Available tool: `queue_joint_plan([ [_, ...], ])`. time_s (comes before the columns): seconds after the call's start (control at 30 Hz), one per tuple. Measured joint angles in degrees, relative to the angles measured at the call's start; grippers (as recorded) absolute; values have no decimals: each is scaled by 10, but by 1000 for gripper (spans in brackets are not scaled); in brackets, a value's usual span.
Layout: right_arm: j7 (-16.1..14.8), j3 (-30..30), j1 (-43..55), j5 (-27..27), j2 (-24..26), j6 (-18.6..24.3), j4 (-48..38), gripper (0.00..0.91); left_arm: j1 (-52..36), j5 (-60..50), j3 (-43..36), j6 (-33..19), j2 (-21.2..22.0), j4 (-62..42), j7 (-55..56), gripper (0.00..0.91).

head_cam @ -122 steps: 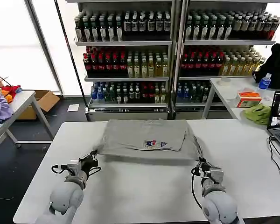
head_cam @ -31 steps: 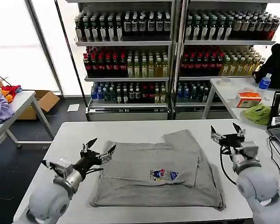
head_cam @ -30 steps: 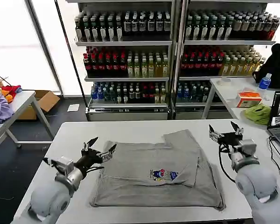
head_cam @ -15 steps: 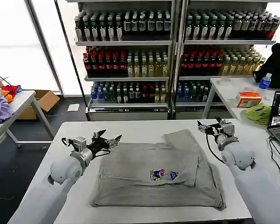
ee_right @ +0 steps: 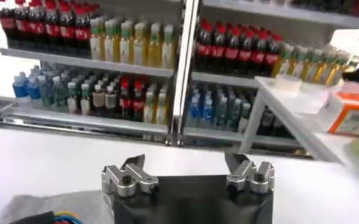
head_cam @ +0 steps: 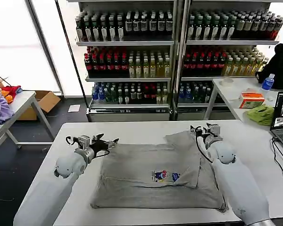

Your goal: Fold and organize the clothes.

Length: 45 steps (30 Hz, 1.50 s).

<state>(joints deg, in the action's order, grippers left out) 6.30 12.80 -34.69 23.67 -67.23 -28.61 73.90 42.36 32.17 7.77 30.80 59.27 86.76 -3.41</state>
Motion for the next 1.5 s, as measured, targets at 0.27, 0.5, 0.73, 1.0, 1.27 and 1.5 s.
queue_joint_plan([
  [0.27, 0, -4, 13, -5, -23, 4, -33, 907, -4, -9, -3, 5, 9, -22, 3, 907],
  [0.5, 0, -5, 14, -12, -38, 5, -52, 907, -5, -17, -2, 7, 18, -33, 7, 907],
  [0.73, 3, -5, 11, -18, -44, 3, -59, 907, 1, -20, -2, 8, 20, -34, 6, 907],
  [1.0, 6, -3, 4, -26, -51, 3, -62, 907, 1, -25, 0, 8, 24, -41, 4, 907],
  [1.27, 8, 2, -6, -29, -54, 7, -62, 786, 0, -33, 2, 4, 30, -57, -1, 20],
  [1.5, 11, 4, -15, -29, -52, 8, -59, 111, -1, -38, -2, 7, 35, -65, -1, 10],
])
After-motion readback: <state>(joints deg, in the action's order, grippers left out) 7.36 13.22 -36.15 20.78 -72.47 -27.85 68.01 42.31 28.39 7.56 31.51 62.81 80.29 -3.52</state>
